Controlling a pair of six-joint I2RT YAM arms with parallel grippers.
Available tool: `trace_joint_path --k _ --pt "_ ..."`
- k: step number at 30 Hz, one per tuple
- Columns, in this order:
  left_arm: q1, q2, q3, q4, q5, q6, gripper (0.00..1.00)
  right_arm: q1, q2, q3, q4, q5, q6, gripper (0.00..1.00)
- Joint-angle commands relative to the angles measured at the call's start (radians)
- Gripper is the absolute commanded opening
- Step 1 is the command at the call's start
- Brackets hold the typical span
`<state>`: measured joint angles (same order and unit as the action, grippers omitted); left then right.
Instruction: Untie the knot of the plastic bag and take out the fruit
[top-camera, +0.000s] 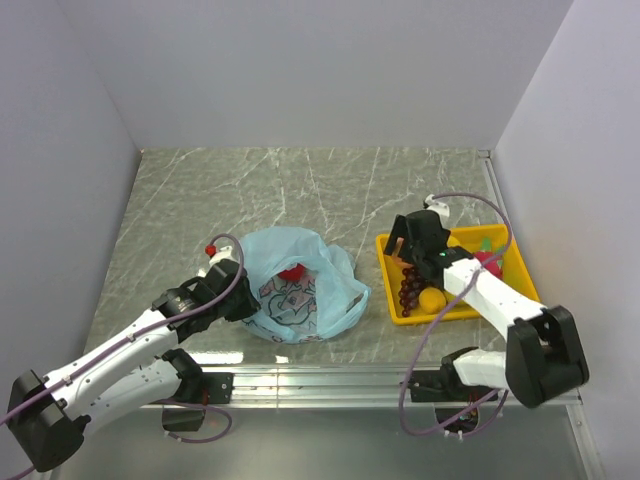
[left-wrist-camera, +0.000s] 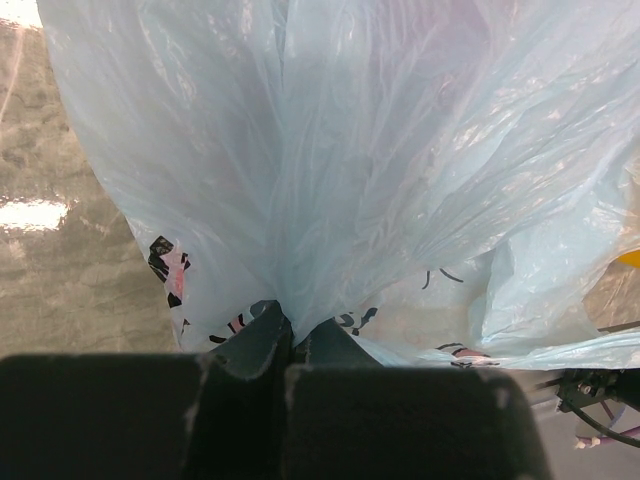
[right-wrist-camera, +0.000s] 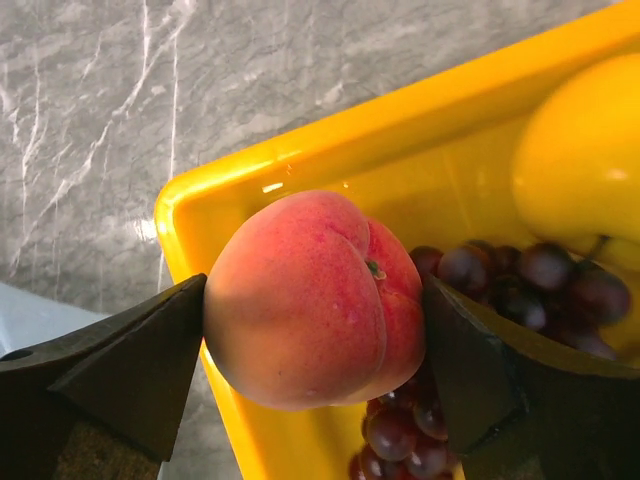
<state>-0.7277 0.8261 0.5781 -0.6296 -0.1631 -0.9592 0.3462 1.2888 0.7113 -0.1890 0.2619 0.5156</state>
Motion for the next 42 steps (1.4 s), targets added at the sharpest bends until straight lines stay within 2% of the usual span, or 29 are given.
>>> trace_joint_path --k 1,9,11,16,18,21,24,27,38,42 --pt "0.001 -0.012 0.040 0.013 -0.018 0.000 0.01 0.000 -0.130 0.040 -0.084 0.056 -0.029 0.95" --pt "0.001 0.024 0.058 0.030 -0.007 0.020 0.01 0.023 -0.226 0.105 -0.197 0.017 -0.109 0.99" --pt "-0.001 0.030 0.066 0.031 -0.007 0.022 0.01 0.065 -0.261 0.117 -0.207 0.010 -0.138 0.99" --pt "0.001 0.038 0.083 0.031 -0.007 0.025 0.01 0.301 -0.275 0.220 -0.198 -0.053 -0.169 0.98" --pt "-0.001 0.044 0.094 0.031 -0.006 0.030 0.01 0.437 -0.249 0.255 -0.161 -0.062 -0.148 0.93" --pt "-0.001 0.054 0.112 0.022 -0.003 0.033 0.01 0.569 -0.177 0.277 -0.068 -0.075 -0.074 0.90" --pt "0.001 0.057 0.124 0.022 -0.001 0.037 0.00 0.637 -0.073 0.284 0.047 -0.157 -0.013 0.89" --pt "0.001 0.068 0.154 0.008 -0.001 0.046 0.00 0.691 0.045 0.313 0.109 -0.159 -0.022 0.89" --pt "0.001 0.094 0.227 -0.035 -0.001 0.071 0.00 0.671 0.368 0.468 0.117 -0.040 -0.134 0.88" --pt "0.001 0.113 0.244 -0.041 0.002 0.077 0.01 0.660 0.460 0.493 0.166 0.034 -0.164 0.93"
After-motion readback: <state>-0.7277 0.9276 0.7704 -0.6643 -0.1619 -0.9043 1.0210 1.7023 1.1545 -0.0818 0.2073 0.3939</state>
